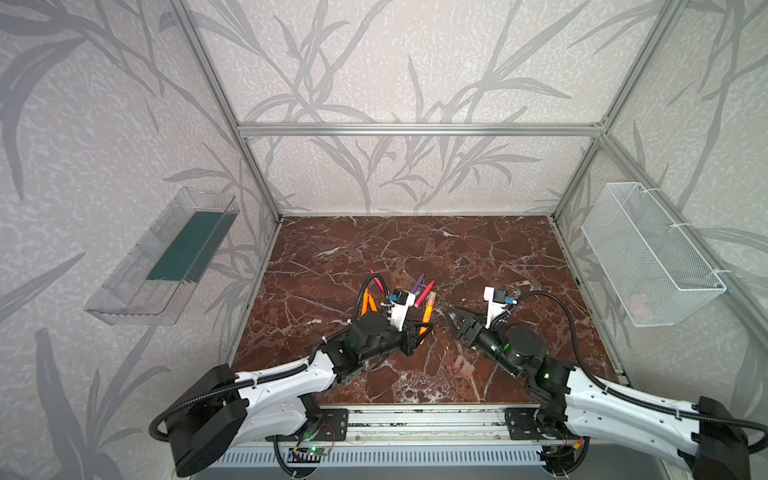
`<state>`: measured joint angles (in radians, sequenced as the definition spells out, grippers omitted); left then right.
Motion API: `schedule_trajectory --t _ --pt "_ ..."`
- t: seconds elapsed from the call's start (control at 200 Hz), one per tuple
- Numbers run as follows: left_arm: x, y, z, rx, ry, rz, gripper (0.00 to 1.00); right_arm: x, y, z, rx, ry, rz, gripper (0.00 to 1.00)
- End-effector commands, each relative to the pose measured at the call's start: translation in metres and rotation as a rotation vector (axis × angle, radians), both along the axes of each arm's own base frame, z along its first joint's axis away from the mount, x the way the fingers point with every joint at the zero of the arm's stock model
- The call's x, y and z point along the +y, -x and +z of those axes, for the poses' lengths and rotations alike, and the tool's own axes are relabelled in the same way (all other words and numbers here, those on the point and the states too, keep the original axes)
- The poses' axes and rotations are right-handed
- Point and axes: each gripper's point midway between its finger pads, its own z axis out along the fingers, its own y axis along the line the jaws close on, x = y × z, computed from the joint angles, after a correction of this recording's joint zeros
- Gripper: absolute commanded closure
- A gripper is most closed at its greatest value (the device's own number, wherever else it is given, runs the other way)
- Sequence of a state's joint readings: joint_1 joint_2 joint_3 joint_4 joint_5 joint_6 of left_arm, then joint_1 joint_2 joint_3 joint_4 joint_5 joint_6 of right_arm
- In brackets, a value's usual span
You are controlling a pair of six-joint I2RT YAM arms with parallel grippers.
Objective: Insert the pens into the pen caps
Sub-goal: 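Push the pink cap down onto the orange marker tip and open the right gripper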
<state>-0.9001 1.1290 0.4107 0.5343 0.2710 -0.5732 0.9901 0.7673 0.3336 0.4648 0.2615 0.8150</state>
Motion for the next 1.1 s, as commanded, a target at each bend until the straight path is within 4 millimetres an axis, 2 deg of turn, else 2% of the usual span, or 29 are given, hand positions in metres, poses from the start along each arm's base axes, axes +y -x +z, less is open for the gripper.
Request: schedule_trajectory --t 0.0,0.095,0.175,0.395,0.545,0.695,0.83,1.1 --pt "-0.009 0.002 0.015 -0.042 0.013 -0.047 1.0 -0.004 -0.005 0.018 -0.042 0.081 -0.029 0.29" --pt "-0.011 0.004 0.015 -0.048 0.006 -0.061 1.0 0.002 -0.008 0.034 -0.077 0.102 -0.011 0.23" --pt "-0.012 0.005 0.015 -0.053 0.0 -0.068 1.0 0.005 -0.016 0.038 -0.073 0.12 -0.026 0.2" --pt "-0.014 0.007 0.014 -0.054 -0.01 -0.085 1.0 0.007 -0.05 0.025 0.031 0.155 -0.065 0.12" --pt "-0.015 0.008 0.016 -0.059 -0.011 -0.089 1.0 0.012 -0.061 0.012 0.073 0.165 -0.065 0.07" --pt "-0.013 0.007 0.015 -0.062 -0.017 -0.083 1.0 0.019 -0.061 0.008 0.086 0.151 -0.041 0.08" --pt "-0.014 0.007 0.015 -0.061 -0.014 -0.084 1.0 0.022 -0.061 0.005 0.093 0.14 -0.028 0.14" --pt "-0.014 0.007 0.015 -0.059 -0.012 -0.085 1.0 0.037 -0.063 0.003 0.116 0.119 0.019 0.29"
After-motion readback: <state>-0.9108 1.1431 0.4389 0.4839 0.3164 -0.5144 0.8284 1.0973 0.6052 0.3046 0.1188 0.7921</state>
